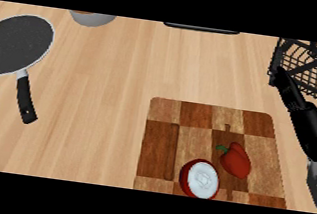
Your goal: Pick the bell pepper from the cutting board and place it in the tiered basket
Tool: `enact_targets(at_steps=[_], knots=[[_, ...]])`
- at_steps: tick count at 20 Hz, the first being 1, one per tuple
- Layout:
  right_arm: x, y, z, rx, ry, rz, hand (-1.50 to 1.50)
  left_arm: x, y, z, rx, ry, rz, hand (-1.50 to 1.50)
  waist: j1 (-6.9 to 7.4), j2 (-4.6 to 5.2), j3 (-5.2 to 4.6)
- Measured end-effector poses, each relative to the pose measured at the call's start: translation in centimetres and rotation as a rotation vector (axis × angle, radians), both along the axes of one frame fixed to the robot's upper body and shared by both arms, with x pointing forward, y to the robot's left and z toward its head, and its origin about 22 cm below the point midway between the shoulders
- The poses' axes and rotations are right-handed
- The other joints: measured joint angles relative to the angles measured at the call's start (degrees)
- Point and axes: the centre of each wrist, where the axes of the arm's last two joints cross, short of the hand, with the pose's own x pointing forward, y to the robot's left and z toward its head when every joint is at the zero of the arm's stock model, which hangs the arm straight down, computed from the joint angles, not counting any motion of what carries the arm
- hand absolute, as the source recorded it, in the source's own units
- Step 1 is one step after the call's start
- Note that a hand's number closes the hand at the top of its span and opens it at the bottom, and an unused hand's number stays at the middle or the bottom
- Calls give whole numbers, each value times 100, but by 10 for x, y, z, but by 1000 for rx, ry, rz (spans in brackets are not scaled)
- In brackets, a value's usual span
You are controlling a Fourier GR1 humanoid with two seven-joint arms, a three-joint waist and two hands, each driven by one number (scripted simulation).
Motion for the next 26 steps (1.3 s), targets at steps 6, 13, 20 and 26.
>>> enact_targets(at_steps=[6, 13, 20, 26], knots=[[-5, 8, -2, 215, 69, 114, 150, 1, 8, -16, 143, 189, -45, 0, -42, -73, -10], [-36, -37, -22, 124, 132, -329, -150, 2, 1, -36, 185, 361, -96, 0, -226, -102, -14], [-67, -66, 37, -69, 183, -279, -150, 11, -5, -39, 212, 406, -136, 0, -86, -122, -29], [-65, -54, 90, -381, 304, -107, -150, 19, -13, -35, 218, 406, -158, 0, 30, -113, -36]])
